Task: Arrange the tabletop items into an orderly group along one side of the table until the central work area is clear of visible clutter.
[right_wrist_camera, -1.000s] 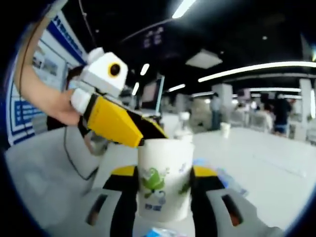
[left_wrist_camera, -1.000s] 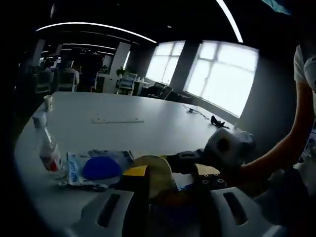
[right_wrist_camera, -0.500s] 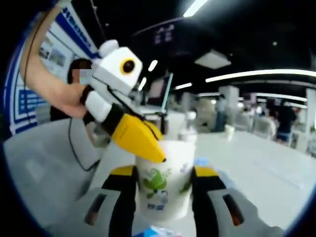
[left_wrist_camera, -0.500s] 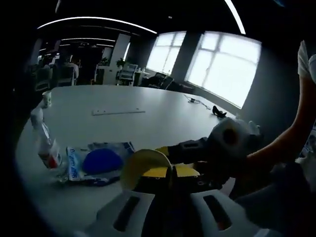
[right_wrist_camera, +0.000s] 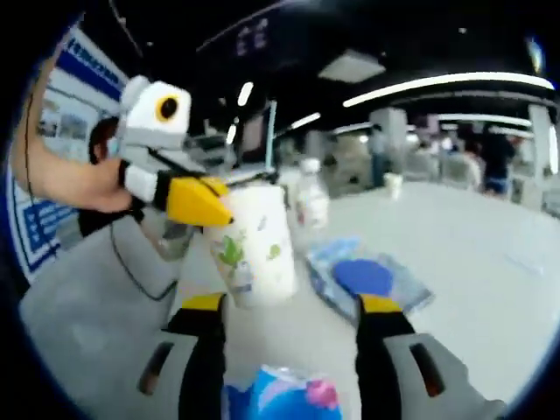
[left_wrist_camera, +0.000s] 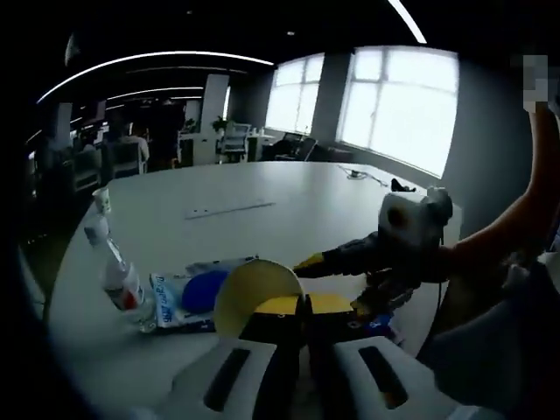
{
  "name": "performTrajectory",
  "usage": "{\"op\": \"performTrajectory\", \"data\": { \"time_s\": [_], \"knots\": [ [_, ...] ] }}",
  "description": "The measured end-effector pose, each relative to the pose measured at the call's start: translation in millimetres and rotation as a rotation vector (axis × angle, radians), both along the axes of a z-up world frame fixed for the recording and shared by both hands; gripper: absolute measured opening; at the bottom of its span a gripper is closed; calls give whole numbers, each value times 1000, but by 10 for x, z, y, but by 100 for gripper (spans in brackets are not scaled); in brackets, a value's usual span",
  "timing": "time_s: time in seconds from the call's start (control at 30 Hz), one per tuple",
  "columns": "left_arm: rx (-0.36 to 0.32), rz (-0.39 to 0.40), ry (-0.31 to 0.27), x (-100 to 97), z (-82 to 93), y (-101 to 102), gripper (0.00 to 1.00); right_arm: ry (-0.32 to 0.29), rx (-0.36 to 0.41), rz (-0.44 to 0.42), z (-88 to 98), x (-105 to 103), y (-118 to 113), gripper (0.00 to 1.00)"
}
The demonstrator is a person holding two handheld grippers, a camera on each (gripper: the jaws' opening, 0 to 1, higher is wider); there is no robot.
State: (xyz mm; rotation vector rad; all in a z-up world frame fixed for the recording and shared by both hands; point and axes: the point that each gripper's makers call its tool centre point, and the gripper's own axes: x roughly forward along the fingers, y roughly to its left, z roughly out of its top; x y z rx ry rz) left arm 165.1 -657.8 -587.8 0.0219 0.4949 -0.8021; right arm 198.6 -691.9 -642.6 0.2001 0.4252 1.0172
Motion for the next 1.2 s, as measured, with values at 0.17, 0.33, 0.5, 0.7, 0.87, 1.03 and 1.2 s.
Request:
{"op": "performTrajectory", "data": {
  "time_s": [0.17, 0.33, 0.5, 0.7, 0.87, 1.03, 1.2],
  "knots": [
    [120, -14, -5, -74, -144, 159, 0, 121, 22, -141, -102, 249, -224, 54],
    [124, -4, -8, -90, -186, 266, 0, 283, 50, -222, -276, 413, -293, 54],
    [110, 17, -10, -108, -217, 332, 0, 401, -8, -320, -539, 619, -398, 45],
    [123, 32, -11, -176, -279, 432, 0, 493, 9, -359, -631, 745, -335, 40],
    [127, 47, -13, -194, -319, 539, 0, 534, 0, -384, -698, 892, -310, 36],
    [220, 26, 7, -154, -522, 640, 0, 503, -26, -406, -667, 979, -327, 36],
    [354, -44, -9, -124, -669, 678, 0, 472, -50, -399, -636, 933, -349, 35]
  ]
}}
